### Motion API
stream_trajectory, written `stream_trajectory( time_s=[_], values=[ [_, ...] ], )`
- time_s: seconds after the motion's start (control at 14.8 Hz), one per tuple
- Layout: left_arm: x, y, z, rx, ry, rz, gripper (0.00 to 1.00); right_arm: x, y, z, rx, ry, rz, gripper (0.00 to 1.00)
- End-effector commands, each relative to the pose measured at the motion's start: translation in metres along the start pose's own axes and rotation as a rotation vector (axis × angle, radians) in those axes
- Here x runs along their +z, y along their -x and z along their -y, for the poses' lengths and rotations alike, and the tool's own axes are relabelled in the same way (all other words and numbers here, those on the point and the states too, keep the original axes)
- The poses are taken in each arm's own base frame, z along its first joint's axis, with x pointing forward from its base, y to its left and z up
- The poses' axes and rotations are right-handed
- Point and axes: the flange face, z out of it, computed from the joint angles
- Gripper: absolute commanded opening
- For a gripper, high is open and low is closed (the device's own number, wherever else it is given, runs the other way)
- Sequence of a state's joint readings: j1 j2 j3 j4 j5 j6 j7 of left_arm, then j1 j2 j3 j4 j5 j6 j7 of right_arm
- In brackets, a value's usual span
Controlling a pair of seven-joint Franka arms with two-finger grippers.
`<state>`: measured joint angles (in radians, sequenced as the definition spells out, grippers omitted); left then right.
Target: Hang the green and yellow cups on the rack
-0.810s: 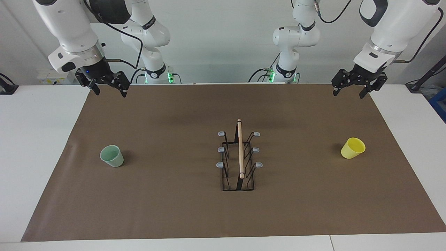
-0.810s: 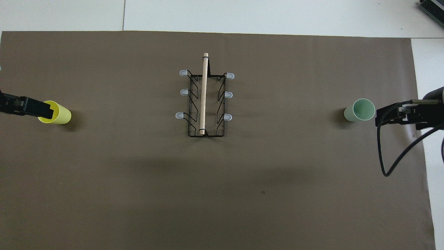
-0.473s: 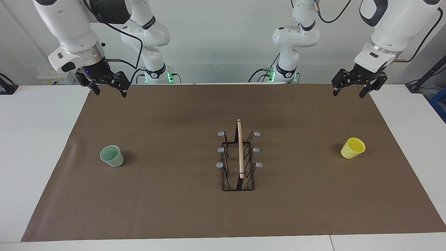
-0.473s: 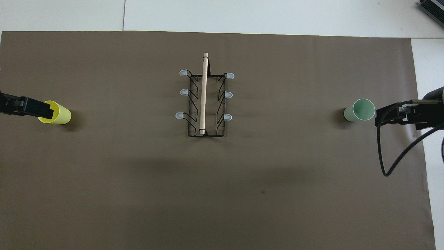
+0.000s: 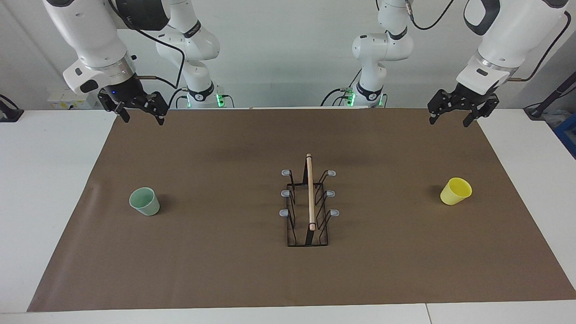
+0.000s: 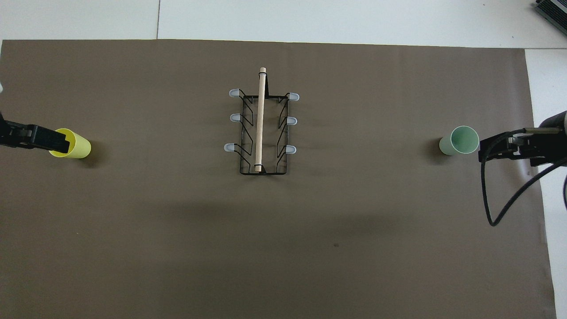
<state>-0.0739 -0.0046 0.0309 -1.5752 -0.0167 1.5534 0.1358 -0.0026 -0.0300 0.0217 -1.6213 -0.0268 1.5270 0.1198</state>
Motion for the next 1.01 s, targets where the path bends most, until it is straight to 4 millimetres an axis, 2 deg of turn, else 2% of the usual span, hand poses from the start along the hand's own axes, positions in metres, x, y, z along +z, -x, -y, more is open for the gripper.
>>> stream_trajectory(
  time_s=[0.0,0.14,0.27,0.41,0.47,0.61,0.81,0.95],
  values=[
    [0.002,0.017,-0.004,-0.007,0.014,0.038,1.0,0.006,0.006,0.013,-0.053,0.017,-0.018,1.0],
    [0.0,0.019,-0.004,-0.007,0.014,0.037,1.0,0.025,-0.005,0.014,-0.081,0.024,0.012,1.0],
    [0.0,0.019,-0.007,-0.007,0.014,0.037,1.0,0.055,-0.029,0.019,-0.122,0.083,0.038,1.0],
    [-0.005,0.021,-0.008,-0.01,0.014,0.027,1.0,0.08,-0.05,0.036,-0.245,0.147,0.057,1.0],
    [-0.005,0.021,-0.007,-0.017,0.014,0.026,1.0,0.101,-0.067,0.048,-0.314,0.201,0.081,1.0],
    [0.0,0.02,-0.003,-0.132,0.012,-0.001,1.0,0.127,-0.086,0.071,-0.447,0.284,0.06,1.0],
    [-0.003,0.014,0.014,-0.179,0.009,-0.051,1.0,0.171,-0.096,0.087,-0.734,0.399,0.12,1.0],
    [-0.002,0.016,0.021,-0.198,0.012,-0.048,1.0,0.202,-0.087,0.088,-0.934,0.463,0.181,1.0]
  ],
)
